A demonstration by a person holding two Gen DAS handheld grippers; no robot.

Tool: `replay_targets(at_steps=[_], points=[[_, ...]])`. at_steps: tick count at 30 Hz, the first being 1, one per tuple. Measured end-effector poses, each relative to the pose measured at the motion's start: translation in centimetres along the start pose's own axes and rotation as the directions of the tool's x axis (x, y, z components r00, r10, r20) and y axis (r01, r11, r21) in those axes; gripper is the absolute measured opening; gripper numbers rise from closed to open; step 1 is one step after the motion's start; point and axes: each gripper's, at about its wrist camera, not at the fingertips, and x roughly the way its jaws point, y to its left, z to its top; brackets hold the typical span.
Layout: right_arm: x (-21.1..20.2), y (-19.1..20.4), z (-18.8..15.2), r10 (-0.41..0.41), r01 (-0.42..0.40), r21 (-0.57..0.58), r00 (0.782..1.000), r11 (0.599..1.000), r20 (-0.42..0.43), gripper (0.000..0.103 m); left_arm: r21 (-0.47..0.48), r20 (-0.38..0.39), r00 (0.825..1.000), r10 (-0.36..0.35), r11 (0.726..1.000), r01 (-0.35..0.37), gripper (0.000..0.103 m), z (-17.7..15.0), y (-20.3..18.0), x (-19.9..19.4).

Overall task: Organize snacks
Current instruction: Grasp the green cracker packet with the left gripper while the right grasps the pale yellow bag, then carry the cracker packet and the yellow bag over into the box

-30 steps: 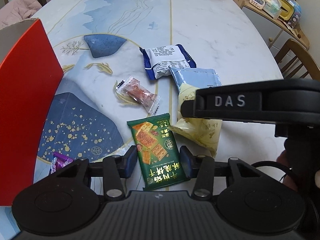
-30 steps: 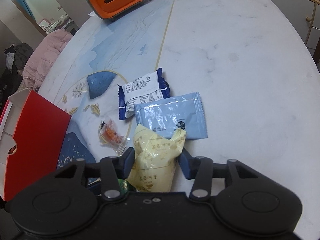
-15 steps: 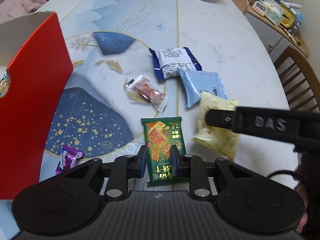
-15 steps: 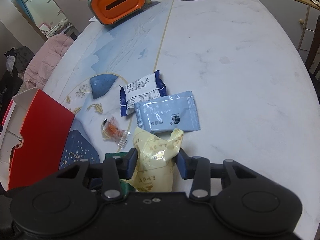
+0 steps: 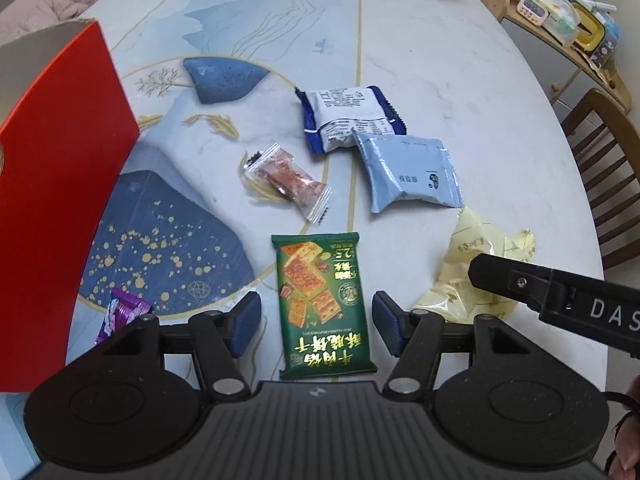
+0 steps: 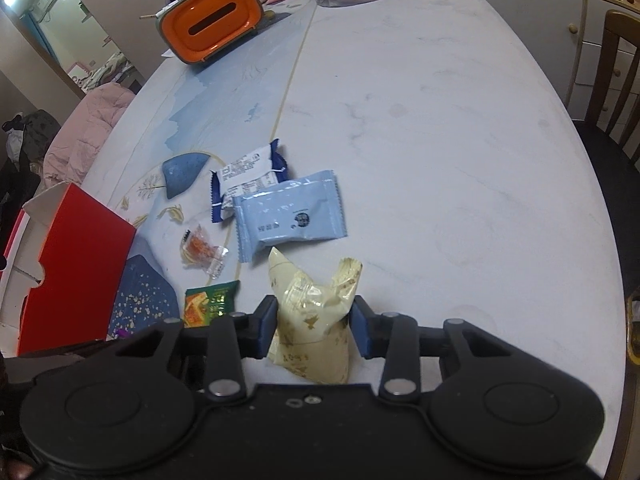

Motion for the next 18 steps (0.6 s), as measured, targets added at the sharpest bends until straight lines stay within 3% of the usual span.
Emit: replay_targets(at_steps=[5,7,8,18], points=[[0.1,-0.2,-0.1,0.011,-0.011,0.007,1.000,1.000,0.003,0.036,0.017,0.014,1.000,0.019,1.000,-0.019,0.059,-0.1,-1.1,0.2],[0.0,-0.3,-0.1,0.016,-0.016,0.005,1.000,1.000,0.003,0.036,0.031,0.027,0.999,0.035,0.999,-0.036,0.044,-0.2,-1.4,0.2],[0.0,-0.4,-0.1,0.019,-0.019,0.004,1.000,1.000,0.002,0.036,0.037,0.032,0.999,0.043,0.998,-0.044,0.042,-0.3,-1.5,0.1],[-0.5,-0.5,-0.2,0.023,-0.023,0.002,1.000,1.000,0.011,0.034,-0.007,0.032,0.999,0.007,1.000,-0.006,0.042,-0.4,-0.6,-0.1]])
